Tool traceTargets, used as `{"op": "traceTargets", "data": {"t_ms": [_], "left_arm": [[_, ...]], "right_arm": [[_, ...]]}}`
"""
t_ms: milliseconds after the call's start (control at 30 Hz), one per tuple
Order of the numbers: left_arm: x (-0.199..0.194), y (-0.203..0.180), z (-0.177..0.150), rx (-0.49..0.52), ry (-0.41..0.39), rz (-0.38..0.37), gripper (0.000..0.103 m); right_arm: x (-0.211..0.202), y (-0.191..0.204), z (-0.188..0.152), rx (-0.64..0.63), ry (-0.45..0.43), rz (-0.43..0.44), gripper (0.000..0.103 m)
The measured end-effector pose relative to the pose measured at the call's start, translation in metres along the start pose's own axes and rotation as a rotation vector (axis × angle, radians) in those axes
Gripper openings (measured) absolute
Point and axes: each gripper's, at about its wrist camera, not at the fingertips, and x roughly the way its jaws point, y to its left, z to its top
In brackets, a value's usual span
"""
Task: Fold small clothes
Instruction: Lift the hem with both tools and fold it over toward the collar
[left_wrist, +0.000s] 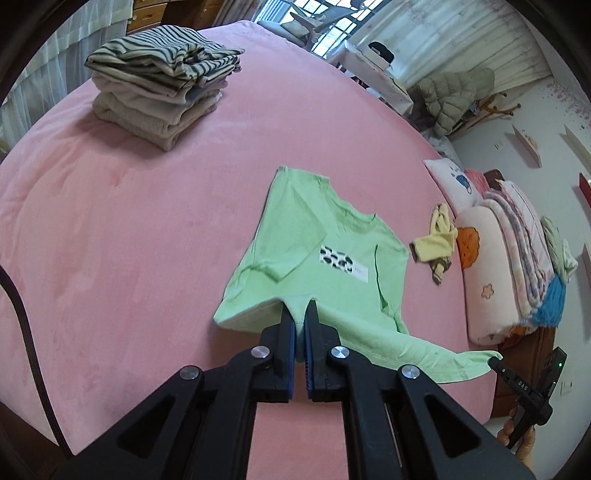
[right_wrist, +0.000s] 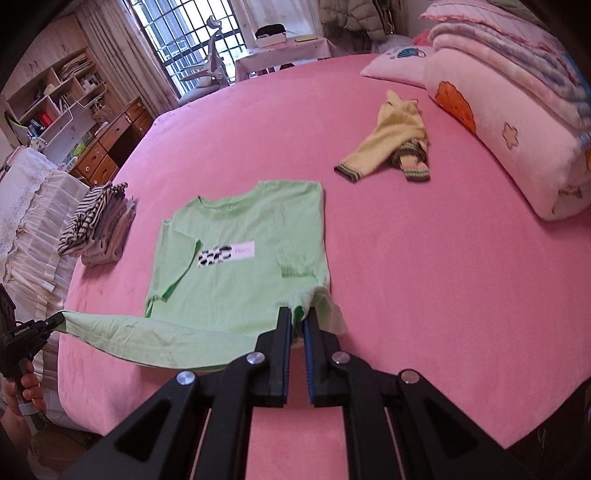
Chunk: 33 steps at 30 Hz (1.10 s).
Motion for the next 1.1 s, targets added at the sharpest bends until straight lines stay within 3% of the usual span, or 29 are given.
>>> {"op": "traceTargets", "data": {"t_ms": [367, 600, 933, 1100], "left_arm": [[0.089, -0.035, 0.085, -0.074, -0.002, 0.154, 0.002], [0.159, -0.039, 0.133, -0.075, 0.007, 0.175, 0.002], [0.267, -0.003, 0.179, -0.101, 0.087, 0.193, 0.002], [0.293, 0.009, 0.188, -0.118, 0.111, 0.181, 0.002]], "right_arm": [[0.091, -0.014, 0.108, -0.028, 0.055, 0.092, 0.006], [0.166, -0.020, 0.158, -0.018, 0.076, 0.101, 0.006], [0.260, -0.027, 0.188, 0.036, 0.102, 0.071, 0.006], [0.294, -0.035, 0.187, 0.075, 0.134, 0.048, 0.006]]}}
